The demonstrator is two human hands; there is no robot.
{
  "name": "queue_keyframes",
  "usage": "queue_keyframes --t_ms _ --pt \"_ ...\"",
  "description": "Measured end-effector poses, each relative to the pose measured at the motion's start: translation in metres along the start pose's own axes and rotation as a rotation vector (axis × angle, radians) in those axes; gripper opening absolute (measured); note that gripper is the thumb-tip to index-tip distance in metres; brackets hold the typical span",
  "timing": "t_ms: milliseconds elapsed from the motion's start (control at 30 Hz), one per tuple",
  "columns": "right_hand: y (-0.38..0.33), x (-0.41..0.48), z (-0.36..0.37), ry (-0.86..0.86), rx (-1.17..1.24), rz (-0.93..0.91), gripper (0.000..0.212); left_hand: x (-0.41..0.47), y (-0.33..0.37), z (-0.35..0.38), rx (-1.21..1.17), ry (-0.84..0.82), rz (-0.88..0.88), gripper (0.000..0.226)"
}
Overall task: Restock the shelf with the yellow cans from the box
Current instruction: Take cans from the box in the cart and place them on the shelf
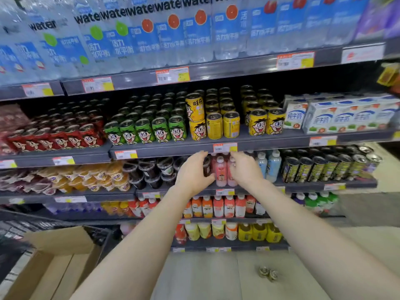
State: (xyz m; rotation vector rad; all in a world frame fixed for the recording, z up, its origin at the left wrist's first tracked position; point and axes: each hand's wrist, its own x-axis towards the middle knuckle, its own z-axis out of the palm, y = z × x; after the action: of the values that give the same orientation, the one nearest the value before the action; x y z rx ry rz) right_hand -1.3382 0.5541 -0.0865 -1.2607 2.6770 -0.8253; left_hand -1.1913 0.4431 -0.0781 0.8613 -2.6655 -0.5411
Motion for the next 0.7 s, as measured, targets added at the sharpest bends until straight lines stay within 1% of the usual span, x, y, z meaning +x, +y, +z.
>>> queue_keyframes --t_ms 100,133,233,367,433,567,700 --pt "0.004 -0.040 -0.003 -0.053 -0.031 0.041 0.046 -0.032 0.007 0.012 0.009 -0.027 0.026 0.065" --pt "0.006 -0.054 -0.004 -0.066 -0.047 0.050 0.044 -0.043 0.009 0.018 0.023 -0.051 0.040 0.065" --pt "0.018 -0.094 0.000 -0.105 -0.094 0.091 0.044 -0.070 0.014 0.042 0.054 -0.129 0.043 0.082" --pt "0.044 -0.139 -0.001 -0.137 -0.129 0.167 0.053 -0.101 0.036 0.072 0.032 -0.215 0.039 0.086" --pt "0.064 -0.155 -0.004 -0.153 -0.132 0.210 0.051 -0.109 0.051 0.087 0.048 -0.239 0.048 0.086" --pt "0.115 -0.176 -0.013 -0.194 -0.172 0.288 0.038 -0.112 0.081 0.126 0.066 -0.303 0.068 0.083" --pt "0.179 -0.189 -0.005 -0.251 -0.155 0.384 0.040 -0.108 0.109 0.179 0.069 -0.365 0.062 0.081"
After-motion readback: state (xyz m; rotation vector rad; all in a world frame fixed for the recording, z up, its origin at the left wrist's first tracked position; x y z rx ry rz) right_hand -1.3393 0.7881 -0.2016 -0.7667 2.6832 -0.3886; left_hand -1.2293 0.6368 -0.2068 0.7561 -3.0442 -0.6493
